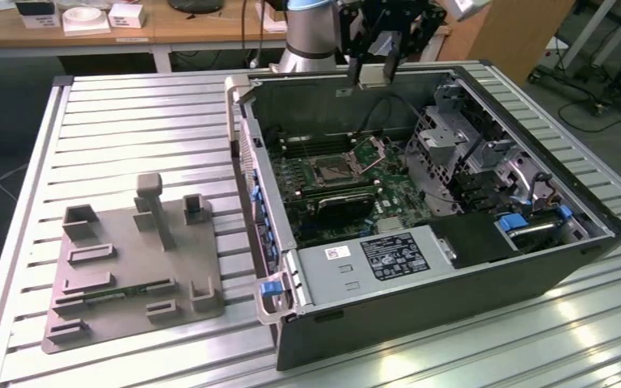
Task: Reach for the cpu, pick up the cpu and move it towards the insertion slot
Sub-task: 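Pick up the cpu and move it towards the insertion slot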
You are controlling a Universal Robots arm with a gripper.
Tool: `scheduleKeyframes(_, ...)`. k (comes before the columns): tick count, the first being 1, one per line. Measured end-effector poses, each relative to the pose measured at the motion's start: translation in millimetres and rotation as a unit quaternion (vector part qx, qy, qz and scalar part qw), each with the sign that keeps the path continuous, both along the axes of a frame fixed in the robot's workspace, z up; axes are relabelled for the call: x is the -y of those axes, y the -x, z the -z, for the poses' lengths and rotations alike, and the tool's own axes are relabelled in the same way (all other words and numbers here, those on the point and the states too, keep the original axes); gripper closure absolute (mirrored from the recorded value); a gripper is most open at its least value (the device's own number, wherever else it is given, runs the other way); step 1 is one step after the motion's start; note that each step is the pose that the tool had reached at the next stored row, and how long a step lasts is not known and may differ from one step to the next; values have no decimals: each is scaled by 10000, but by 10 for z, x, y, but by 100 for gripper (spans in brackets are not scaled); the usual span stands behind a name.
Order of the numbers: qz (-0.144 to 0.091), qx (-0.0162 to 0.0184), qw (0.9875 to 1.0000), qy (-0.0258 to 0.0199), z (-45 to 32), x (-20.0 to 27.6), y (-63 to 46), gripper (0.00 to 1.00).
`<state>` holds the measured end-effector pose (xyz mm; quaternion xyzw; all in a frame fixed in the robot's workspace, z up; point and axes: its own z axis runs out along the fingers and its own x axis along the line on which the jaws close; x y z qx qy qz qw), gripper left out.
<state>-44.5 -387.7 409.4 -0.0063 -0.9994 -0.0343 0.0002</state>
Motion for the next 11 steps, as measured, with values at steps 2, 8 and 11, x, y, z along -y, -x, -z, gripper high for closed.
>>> scheduleKeyframes(2,0,0,10000,0,36,-44,0,45)
scheduleKeyframes(8,0,0,10000,0,24,-78,0,45)
scheduleKeyframes(11,0,0,10000,-1,23,-78,0,45)
